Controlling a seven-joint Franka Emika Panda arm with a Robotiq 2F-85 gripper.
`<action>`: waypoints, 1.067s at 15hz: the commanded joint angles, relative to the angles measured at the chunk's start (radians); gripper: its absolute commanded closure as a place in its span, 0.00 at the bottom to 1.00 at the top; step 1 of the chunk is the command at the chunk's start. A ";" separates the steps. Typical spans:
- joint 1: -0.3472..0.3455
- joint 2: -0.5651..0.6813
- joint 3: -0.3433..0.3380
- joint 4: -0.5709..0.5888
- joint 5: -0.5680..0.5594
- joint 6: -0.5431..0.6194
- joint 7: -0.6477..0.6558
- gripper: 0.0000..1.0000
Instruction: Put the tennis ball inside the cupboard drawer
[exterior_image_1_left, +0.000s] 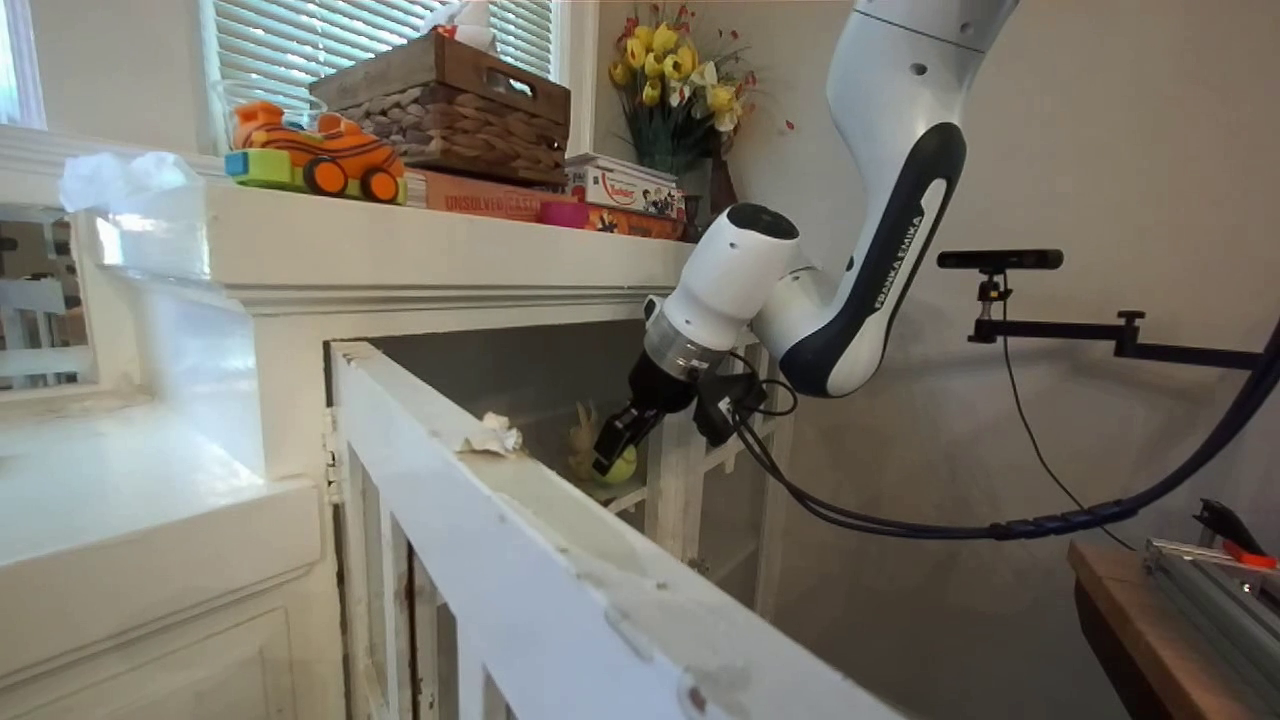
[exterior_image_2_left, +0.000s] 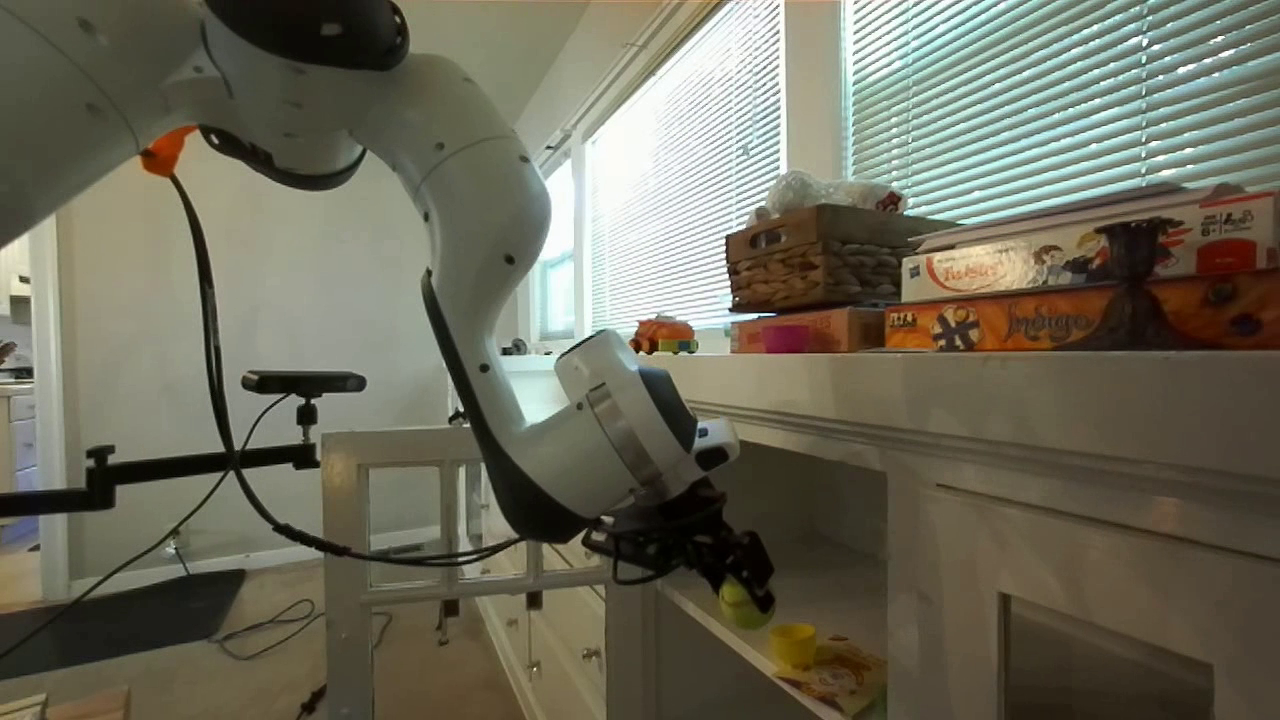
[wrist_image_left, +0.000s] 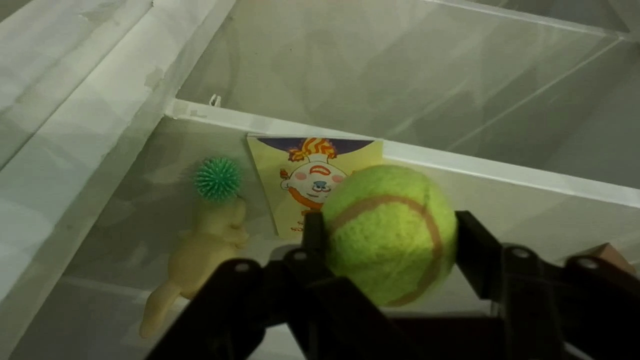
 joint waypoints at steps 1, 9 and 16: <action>0.017 0.045 -0.011 0.035 0.036 0.010 0.024 0.59; -0.006 0.021 0.013 0.011 0.001 -0.006 0.028 0.34; 0.056 0.030 -0.021 0.013 0.149 -0.134 0.185 0.59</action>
